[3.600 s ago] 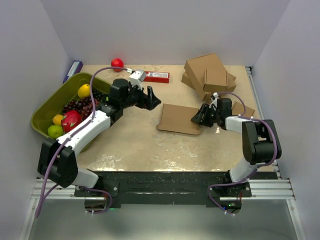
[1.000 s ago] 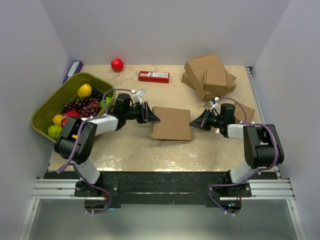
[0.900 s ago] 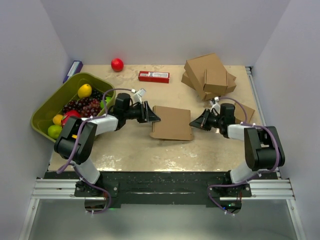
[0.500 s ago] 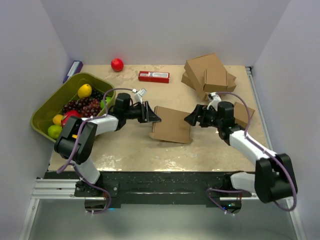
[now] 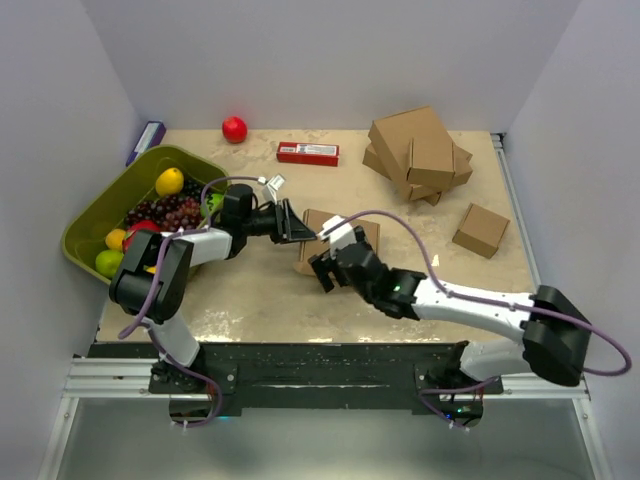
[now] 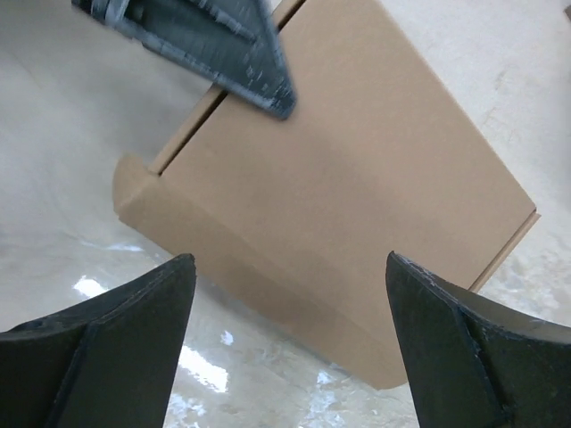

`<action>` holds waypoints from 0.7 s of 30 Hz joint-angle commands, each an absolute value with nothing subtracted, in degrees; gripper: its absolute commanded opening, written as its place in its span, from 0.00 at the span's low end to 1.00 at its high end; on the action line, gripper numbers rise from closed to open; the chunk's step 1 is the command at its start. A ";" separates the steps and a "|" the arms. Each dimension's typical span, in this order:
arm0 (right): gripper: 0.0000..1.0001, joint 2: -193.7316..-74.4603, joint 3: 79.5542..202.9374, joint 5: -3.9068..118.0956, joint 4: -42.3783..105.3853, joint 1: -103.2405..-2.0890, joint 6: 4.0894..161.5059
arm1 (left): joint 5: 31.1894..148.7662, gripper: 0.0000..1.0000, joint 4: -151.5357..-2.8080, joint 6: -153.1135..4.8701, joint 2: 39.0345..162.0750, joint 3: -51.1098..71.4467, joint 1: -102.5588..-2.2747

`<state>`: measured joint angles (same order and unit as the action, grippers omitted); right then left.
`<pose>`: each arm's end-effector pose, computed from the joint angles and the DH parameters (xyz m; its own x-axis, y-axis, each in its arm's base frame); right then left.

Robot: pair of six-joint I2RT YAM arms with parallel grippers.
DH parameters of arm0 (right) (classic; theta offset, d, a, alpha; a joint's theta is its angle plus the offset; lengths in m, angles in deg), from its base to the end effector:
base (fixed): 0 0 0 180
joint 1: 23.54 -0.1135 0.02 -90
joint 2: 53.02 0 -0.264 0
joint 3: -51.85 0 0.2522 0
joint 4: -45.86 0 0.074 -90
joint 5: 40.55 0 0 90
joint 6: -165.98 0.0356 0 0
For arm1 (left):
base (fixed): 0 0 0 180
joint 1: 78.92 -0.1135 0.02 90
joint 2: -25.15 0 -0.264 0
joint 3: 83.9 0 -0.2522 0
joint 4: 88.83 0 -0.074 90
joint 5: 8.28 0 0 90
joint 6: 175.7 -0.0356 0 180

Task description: Fold the paper box

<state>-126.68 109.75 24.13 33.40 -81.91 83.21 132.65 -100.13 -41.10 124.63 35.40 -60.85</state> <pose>0.1609 0.2321 0.2481 -0.3180 -0.2994 -0.8996 -0.5363 0.8393 -0.0897 0.3200 -0.1335 0.1714 -0.9094 -0.1688 -0.3801 0.2974 0.3750 -0.8780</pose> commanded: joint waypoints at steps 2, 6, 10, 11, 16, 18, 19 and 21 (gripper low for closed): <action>0.91 -135.78 113.68 0.52 35.69 -90.24 76.25 | 136.47 0.00 -104.25 -38.51 124.73 36.02 -62.04; 0.92 -141.86 114.92 -7.40 39.38 -94.89 73.09 | 136.56 0.00 -104.34 -38.42 124.64 36.11 -62.48; 0.92 -146.43 115.01 -13.98 43.25 -96.14 70.80 | 137.17 0.00 -104.60 -38.07 124.82 36.19 -62.57; 0.92 -147.40 115.09 -16.00 43.87 -96.14 70.54 | 137.35 0.00 -104.77 -37.89 124.90 36.11 -62.66; 0.92 -153.38 114.74 -23.22 49.84 -96.14 67.55 | 137.88 0.00 -104.95 -37.71 125.08 36.11 -62.66; 0.91 -155.05 113.95 -25.25 54.30 -96.14 64.74 | 138.05 0.00 -105.04 -37.63 125.17 36.11 -62.66; 0.91 -155.58 113.60 -25.86 55.81 -96.05 63.78 | 138.14 0.00 -105.04 -37.63 125.26 36.11 -62.66; 0.91 -156.46 112.90 -27.27 60.46 -95.70 60.53 | 138.32 0.00 -105.04 -37.71 125.34 36.02 -62.66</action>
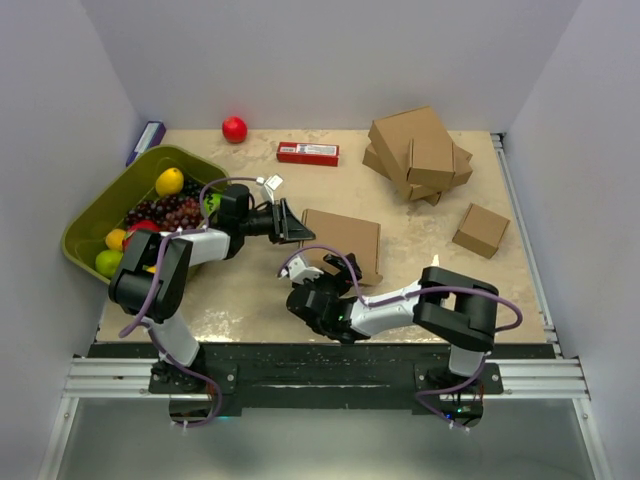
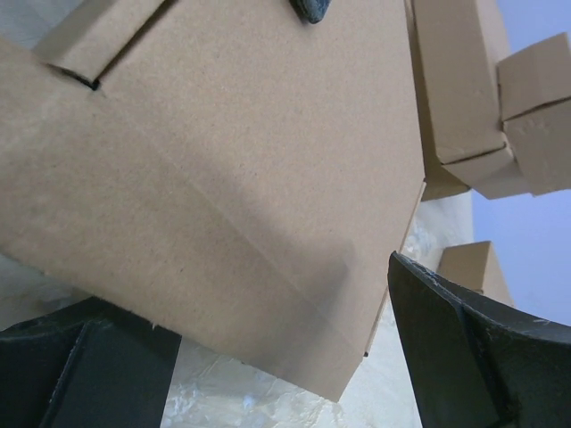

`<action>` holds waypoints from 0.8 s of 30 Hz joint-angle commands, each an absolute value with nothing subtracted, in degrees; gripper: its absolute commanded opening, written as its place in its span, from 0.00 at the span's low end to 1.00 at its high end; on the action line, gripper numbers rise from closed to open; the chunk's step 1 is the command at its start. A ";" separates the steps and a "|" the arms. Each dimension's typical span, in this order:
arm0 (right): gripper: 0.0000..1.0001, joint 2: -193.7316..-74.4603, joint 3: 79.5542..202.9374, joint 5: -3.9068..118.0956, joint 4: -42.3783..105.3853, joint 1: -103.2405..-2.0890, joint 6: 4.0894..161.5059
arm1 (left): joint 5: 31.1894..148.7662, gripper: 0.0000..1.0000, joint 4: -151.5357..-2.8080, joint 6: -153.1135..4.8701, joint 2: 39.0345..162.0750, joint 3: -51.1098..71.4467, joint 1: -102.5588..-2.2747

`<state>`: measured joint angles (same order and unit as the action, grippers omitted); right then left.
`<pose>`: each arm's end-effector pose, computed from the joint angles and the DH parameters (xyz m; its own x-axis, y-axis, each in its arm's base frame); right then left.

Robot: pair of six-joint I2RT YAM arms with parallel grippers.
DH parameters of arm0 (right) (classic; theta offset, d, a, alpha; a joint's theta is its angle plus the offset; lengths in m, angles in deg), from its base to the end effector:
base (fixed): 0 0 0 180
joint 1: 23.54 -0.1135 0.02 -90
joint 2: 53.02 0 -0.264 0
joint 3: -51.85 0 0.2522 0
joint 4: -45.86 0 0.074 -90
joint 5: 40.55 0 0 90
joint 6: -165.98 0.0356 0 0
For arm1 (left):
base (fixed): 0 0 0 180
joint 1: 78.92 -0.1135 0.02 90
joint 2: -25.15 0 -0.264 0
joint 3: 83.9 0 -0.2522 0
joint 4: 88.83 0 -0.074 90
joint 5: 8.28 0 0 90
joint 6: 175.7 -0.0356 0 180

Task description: Fold the paper box

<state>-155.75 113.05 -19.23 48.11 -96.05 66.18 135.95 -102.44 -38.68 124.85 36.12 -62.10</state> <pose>0.1321 0.3089 0.1488 -0.1654 -0.7307 -0.6624 -0.1605 0.6826 -0.7129 0.3205 -0.1271 0.1708 -0.9212 -0.1683 -0.3509 0.2826 0.3309 -0.9004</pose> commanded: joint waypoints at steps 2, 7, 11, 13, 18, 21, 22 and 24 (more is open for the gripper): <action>0.91 -157.43 112.20 -27.89 63.46 -95.00 57.55 | 138.32 0.00 -105.04 -37.71 125.43 36.11 -62.66; 0.87 -158.31 110.53 -26.49 71.90 -93.41 50.69 | 138.93 0.00 -105.04 -37.71 125.78 35.84 -62.66; 0.76 -159.62 109.73 -24.55 78.58 -93.15 44.70 | 139.11 0.00 -105.04 -37.71 125.96 35.84 -62.66; 0.70 -160.06 109.82 -23.94 78.77 -93.15 43.73 | 139.20 0.00 -105.04 -37.63 126.13 35.84 -62.66; 0.54 -159.72 109.47 -23.15 77.63 -93.23 43.73 | 139.46 0.15 -105.04 -37.62 126.40 35.67 -62.66; 0.48 -158.75 109.82 -22.71 75.00 -93.23 44.87 | 139.37 0.34 -105.04 -37.71 126.14 35.49 -62.66; 0.47 -158.40 110.08 -22.62 74.12 -93.15 45.83 | 139.37 0.41 -104.95 -37.80 126.05 35.49 -62.66; 0.45 -157.17 110.17 -22.09 71.13 -93.15 46.97 | 139.02 0.52 -104.34 -38.59 125.52 35.23 -62.66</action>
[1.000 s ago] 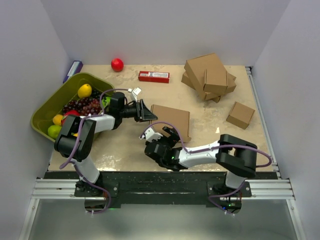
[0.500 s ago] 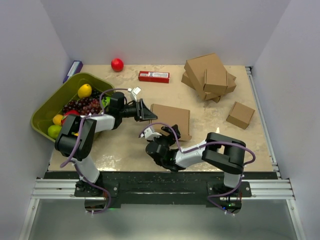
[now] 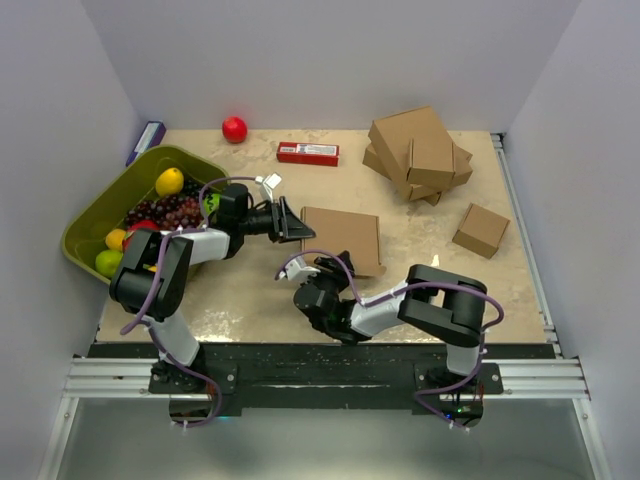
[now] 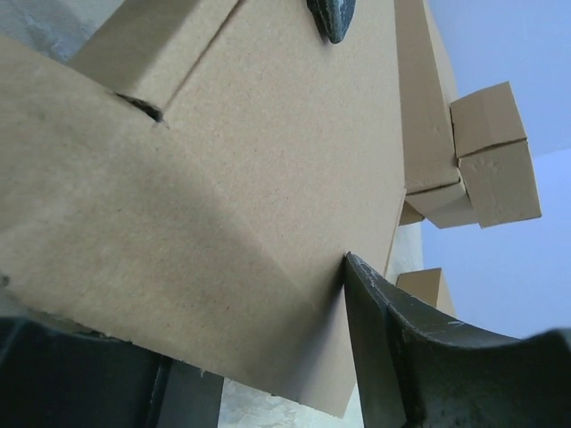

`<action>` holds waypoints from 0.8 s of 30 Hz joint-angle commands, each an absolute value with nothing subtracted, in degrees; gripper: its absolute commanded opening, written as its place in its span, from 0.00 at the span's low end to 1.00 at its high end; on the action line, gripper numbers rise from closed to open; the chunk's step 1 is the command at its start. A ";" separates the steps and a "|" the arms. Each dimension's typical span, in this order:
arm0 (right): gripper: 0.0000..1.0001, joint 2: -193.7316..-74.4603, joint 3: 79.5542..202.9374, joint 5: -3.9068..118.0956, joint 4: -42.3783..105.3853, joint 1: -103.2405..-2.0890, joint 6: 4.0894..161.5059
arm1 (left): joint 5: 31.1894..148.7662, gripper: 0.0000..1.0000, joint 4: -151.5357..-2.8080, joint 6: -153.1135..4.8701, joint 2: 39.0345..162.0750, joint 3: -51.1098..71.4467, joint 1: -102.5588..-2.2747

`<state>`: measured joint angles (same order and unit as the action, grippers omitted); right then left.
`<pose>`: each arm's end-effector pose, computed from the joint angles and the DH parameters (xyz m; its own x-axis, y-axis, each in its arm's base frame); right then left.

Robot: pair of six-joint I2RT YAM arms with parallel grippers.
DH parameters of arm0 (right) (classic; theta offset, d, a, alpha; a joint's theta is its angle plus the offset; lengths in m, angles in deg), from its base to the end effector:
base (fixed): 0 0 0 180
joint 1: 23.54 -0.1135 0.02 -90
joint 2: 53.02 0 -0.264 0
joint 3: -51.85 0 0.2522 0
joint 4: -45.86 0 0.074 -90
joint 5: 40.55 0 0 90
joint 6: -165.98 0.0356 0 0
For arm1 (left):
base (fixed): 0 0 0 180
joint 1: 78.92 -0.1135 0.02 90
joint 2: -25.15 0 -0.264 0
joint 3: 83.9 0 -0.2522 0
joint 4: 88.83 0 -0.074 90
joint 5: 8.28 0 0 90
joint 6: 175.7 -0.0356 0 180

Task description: Fold the paper box

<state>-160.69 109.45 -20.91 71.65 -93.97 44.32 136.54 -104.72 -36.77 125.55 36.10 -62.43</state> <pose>0.1456 0.3095 0.1363 -0.1019 -0.8135 -0.5726 -0.0971 0.5810 -0.8081 0.3232 -0.1260 0.1705 -0.9222 -0.1800 -0.3421 0.2760 0.3130 -0.9087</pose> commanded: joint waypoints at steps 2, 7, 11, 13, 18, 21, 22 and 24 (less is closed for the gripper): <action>0.41 -156.20 110.44 -21.48 67.72 -93.15 48.99 | 138.50 0.63 -101.80 -40.77 125.08 34.70 -62.66; 0.38 -152.26 111.93 -20.42 57.43 -93.15 55.83 | 135.77 0.79 -93.98 -46.14 123.15 32.07 -62.83; 0.34 -148.12 112.46 -17.70 45.67 -92.97 62.52 | 134.28 0.87 -91.42 -49.13 121.48 31.10 -63.62; 0.33 -146.36 112.46 -15.60 42.92 -92.54 65.15 | 134.01 0.88 -90.63 -49.66 120.43 31.01 -64.50; 0.32 -139.16 113.42 -7.17 34.75 -89.37 68.42 | 132.43 0.92 -87.65 -53.09 117.53 30.13 -66.08; 0.30 -135.46 115.52 -0.40 28.95 -86.82 69.48 | 129.28 0.93 -82.03 -58.18 115.24 28.11 -66.52; 0.29 -134.76 116.32 1.01 27.46 -85.43 69.91 | 128.05 0.93 -79.23 -59.50 114.37 27.67 -66.52; 0.29 -133.44 119.55 6.54 21.66 -83.75 71.58 | 123.85 0.93 -75.62 -63.71 111.47 26.53 -66.52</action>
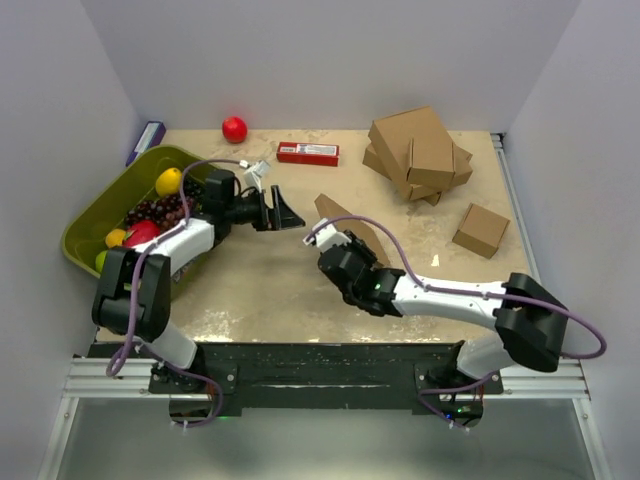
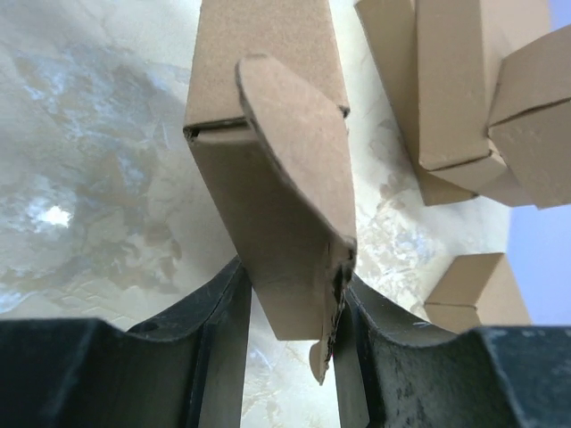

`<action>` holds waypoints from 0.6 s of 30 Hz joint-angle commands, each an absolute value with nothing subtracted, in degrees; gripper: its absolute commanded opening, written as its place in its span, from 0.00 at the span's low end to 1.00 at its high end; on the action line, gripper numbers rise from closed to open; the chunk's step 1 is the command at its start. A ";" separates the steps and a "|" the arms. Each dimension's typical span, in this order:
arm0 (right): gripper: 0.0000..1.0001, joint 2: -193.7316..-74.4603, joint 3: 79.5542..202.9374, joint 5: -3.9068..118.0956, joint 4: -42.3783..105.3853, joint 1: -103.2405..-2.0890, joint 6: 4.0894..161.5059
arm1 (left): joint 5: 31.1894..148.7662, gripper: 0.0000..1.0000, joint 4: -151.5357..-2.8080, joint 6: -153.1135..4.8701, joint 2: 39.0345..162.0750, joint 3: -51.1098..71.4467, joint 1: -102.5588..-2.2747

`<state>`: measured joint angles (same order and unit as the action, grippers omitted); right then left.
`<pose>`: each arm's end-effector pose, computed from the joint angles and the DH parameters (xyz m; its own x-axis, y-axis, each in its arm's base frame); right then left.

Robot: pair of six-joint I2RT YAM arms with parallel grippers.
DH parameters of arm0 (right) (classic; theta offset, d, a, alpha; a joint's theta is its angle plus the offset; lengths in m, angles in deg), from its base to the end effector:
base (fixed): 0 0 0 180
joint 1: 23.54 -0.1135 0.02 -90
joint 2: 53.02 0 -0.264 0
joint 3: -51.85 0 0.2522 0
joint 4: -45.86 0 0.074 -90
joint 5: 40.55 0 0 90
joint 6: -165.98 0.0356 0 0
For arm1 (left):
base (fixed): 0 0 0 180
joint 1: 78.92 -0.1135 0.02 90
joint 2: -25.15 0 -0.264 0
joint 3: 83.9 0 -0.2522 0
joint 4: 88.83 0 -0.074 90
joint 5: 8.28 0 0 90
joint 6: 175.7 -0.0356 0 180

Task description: Fold the paper box

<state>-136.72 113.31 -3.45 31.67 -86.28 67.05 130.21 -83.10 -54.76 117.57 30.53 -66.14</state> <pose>0.1632 0.2548 0.2238 -0.2311 -0.6529 -0.7213 -0.2816 0.7545 -0.5928 0.3241 -0.1009 0.2108 -0.8422 -0.1584 -0.5154 0.3836 0.4959 -0.7791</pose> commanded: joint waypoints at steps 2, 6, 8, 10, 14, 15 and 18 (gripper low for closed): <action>0.28 -133.35 122.02 11.02 16.12 -81.81 72.46 | 120.93 0.93 -73.24 -67.50 107.97 26.26 -66.52; 0.25 -134.05 129.92 17.19 7.24 -80.23 73.61 | 116.09 0.91 -72.69 -73.21 101.36 27.49 -66.09; 0.24 -134.05 132.31 20.60 2.58 -79.53 73.87 | 114.86 0.91 -72.87 -76.81 97.51 28.37 -65.47; 0.24 -133.61 135.30 23.25 -1.01 -78.74 74.05 | 114.85 0.91 -72.87 -80.84 95.12 28.81 -65.12; 0.24 -132.73 138.56 31.15 -5.07 -77.42 73.70 | 121.06 0.91 -73.48 -87.18 90.02 30.21 -64.77; 0.24 -132.47 139.52 33.78 -5.60 -76.98 73.35 | 123.09 0.91 -73.57 -88.33 89.75 30.48 -64.68; 0.23 -132.12 140.75 36.70 -7.89 -76.19 72.56 | 130.13 0.92 -72.79 -91.93 89.48 30.39 -64.50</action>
<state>-134.47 137.05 28.39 -1.92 -77.32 73.37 120.98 -72.85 -83.55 89.79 29.48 -65.03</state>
